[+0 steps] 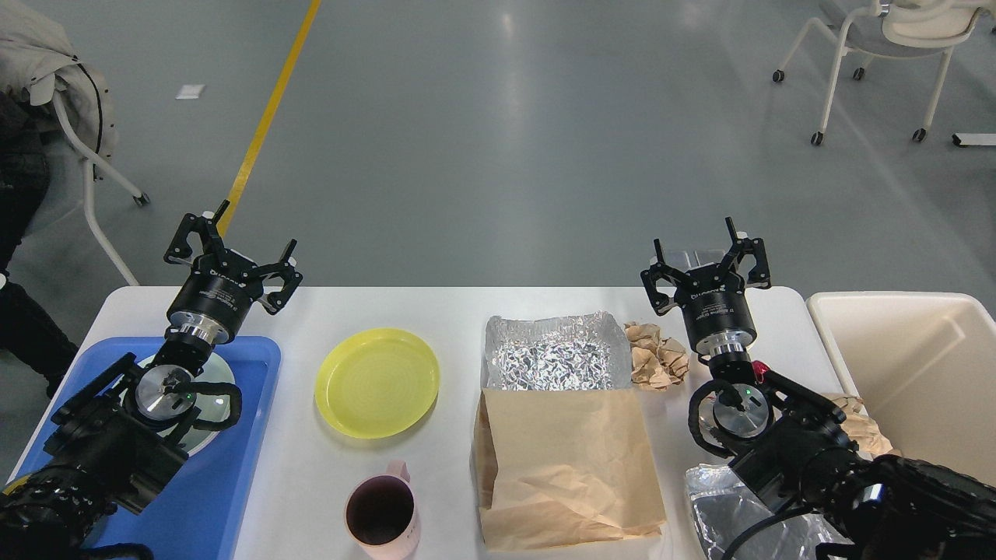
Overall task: Tidy desktop
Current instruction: 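Raise the left gripper and swing it over the pink mug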
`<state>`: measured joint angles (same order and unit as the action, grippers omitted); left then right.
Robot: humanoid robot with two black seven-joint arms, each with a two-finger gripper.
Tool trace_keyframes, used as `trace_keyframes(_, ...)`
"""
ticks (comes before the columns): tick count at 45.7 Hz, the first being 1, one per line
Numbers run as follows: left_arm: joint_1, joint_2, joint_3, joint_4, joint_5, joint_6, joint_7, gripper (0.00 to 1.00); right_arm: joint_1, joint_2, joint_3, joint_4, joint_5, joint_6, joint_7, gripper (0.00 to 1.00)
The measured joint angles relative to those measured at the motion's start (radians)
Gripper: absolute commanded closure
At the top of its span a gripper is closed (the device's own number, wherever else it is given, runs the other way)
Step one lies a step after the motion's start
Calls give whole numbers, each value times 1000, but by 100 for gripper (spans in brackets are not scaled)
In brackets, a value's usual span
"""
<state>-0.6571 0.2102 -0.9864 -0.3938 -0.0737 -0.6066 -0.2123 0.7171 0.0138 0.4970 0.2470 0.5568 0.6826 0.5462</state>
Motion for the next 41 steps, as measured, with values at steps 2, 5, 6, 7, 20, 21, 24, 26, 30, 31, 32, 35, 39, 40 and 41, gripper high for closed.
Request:
trace_keyframes(2, 1, 0, 1, 0, 0, 0, 0, 0, 0, 0, 0, 0, 0, 0, 0, 0)
trace_keyframes(5, 2, 0, 12, 0, 1, 4, 0, 0, 0, 0, 0, 0, 0, 0, 0, 0)
trace_keyframes(6, 2, 0, 15, 0, 2, 5, 0, 0, 0, 0, 0, 0, 0, 0, 0, 0)
trace_keyframes(7, 2, 1, 18, 0, 3, 7, 0, 0, 0, 0, 0, 0, 0, 0, 0, 0)
trace_keyframes(20, -51, 64, 88, -1, 1, -5, 1, 0, -1, 0, 0, 0, 0, 0, 0, 0)
trace_keyframes(21, -58, 77, 103, -1, 0, -7, 1, 0, -1, 0, 0, 0, 0, 0, 0, 0)
trace_keyframes(24, -86, 119, 175, -1, -1, -9, 1, 0, -1, 0, 0, 0, 0, 0, 0, 0)
trace_keyframes(26, -116, 154, 253, -1, -2, -9, 1, 0, -1, 0, 0, 0, 0, 0, 0, 0)
trace_keyframes(30, -203, 251, 460, -4, -2, -9, 5, 0, -1, 0, 0, 0, 0, 0, 0, 0)
trace_keyframes(31, -227, 274, 514, -10, -2, -9, 7, 0, -1, 0, 0, 0, 0, 0, 0, 0)
trace_keyframes(32, -252, 295, 570, -18, -2, -9, 7, 0, -1, 0, 0, 0, 0, 0, 0, 0)
trace_keyframes(35, -345, 354, 747, -73, -2, -8, 6, 0, -1, 0, 0, 0, 0, 0, 0, 0)
trace_keyframes(39, -483, 455, 963, -209, -1, 5, -5, 0, -1, 0, 0, 0, 0, 0, -1, 0)
trace_keyframes(40, -514, 482, 1008, -245, 0, 9, -9, 0, -1, 0, 0, 0, 0, 0, -1, 0)
trace_keyframes(41, -545, 507, 1053, -282, 3, 14, -13, 0, -1, 0, 0, 0, 0, 0, 0, 0)
